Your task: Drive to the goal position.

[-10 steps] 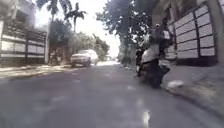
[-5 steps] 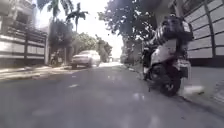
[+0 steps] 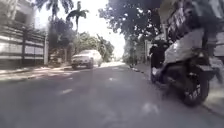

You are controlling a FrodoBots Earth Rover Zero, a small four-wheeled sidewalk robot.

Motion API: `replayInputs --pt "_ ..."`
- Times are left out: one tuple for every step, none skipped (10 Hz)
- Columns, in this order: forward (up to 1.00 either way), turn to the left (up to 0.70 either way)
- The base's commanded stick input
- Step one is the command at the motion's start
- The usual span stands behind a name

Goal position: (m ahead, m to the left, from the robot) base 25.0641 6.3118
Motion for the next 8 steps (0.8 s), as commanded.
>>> replayInputs --pt "1.00 0.00" --pt "1.00 0.00" --pt "1.00 0.00" --pt "1.00 0.00" --pt "1.00 0.00" --pt "1.00 0.00" --pt "1.00 0.00" --pt "1.00 0.00"
